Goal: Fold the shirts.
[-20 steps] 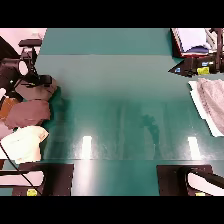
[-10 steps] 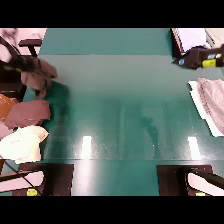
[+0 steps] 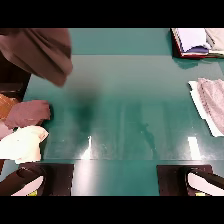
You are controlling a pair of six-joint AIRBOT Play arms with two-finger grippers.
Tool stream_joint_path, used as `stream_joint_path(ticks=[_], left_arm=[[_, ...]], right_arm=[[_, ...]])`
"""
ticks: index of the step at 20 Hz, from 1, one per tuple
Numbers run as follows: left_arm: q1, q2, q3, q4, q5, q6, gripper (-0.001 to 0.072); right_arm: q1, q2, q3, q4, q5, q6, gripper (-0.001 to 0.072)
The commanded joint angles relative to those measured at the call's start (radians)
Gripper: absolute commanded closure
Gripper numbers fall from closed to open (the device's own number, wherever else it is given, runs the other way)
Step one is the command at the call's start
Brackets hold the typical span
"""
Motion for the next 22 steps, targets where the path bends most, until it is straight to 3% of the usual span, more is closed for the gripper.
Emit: stream_joint_path(ticks=[1,4,5,6,7,10,14,19,22], left_arm=[[-0.225,-0.064,0.012,-0.002,-0.14,0.009,0.0686],[-0.373,-0.227,0.012,-0.016,-0.174,0.009,0.0683],[-0.402,-0.282,0.012,-0.04,-0.155,0.01,0.0612],[-0.42,-0.334,0.012,-0.072,-0.122,0.01,0.0308],[-0.425,-0.382,0.012,-0.107,-0.082,0.01,0.0096],[-0.385,-0.441,0.012,-0.091,-0.071,0.008,0.0094],[-0.179,-0.443,-0.015,-0.124,-0.133,-0.039,0.0094],[0.014,-0.472,-0.26,-0.452,0.054,-0.013,0.0094],[0.023,-0.547,-0.345,-0.523,0.087,-0.003,0.0094]], right_arm=[[0.0,-0.001,0.086,-0.024,0.0,0.002,0.069],[0.0,0.01,0.092,-0.024,0.005,0.002,0.069],[0.0,0.011,0.092,-0.023,0.012,0.002,0.069],[0.0,0.011,0.092,-0.024,0.026,0.002,0.069],[0.0,0.011,0.092,-0.024,0.044,0.002,0.069],[0.0,0.011,0.092,-0.024,0.098,0.002,0.069],[0.0,0.01,0.092,-0.024,0.13,0.002,0.069],[0.0,0.01,0.092,-0.024,0.156,0.002,0.069],[0.0,0.011,0.068,-0.024,0.164,0.002,0.069]])
